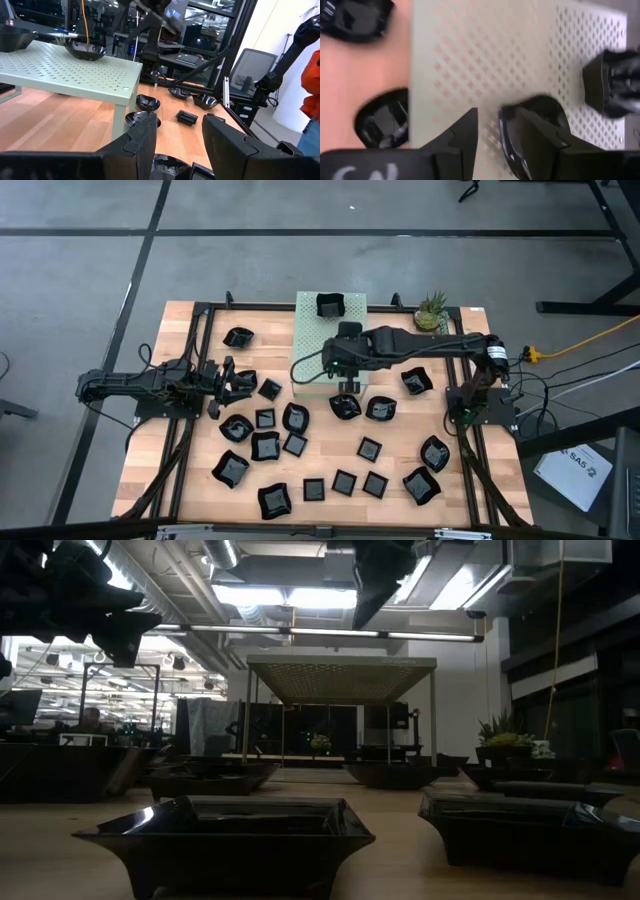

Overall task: Pick & Place Mini shaped plates
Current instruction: Put the black square plate on the shelf

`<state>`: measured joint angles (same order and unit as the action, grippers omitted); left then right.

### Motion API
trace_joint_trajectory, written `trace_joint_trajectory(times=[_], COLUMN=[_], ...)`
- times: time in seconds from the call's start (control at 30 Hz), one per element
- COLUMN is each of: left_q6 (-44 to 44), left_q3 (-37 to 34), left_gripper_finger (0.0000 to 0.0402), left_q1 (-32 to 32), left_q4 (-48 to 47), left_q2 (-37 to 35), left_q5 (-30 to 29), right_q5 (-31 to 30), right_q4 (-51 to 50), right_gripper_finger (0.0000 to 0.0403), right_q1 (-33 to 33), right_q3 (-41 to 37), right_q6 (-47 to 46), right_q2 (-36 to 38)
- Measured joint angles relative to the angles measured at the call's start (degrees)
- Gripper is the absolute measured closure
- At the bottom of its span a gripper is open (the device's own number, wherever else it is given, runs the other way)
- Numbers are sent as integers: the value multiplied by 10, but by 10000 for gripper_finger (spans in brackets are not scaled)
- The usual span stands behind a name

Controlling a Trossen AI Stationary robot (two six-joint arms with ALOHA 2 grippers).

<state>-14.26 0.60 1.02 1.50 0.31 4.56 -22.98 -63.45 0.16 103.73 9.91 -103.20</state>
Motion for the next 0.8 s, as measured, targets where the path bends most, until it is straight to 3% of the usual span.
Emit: trace_joint_trajectory(times=[0.13,0.47,0.8], left_q6=[0,0,0], left_q3=[0,0,0], left_gripper_finger=[249,249,249], left_q1=[0,0,0], left_q4=[0,0,0], left_q2=[0,0,0], left_q5=[0,0,0], right_q5=[51,255,272], right_q4=[51,130,197], right_gripper_finger=[267,267,267], right_q1=[26,84,99], right_q3=[0,0,0], right_q6=[62,255,296], right_q2=[0,-5,-68])
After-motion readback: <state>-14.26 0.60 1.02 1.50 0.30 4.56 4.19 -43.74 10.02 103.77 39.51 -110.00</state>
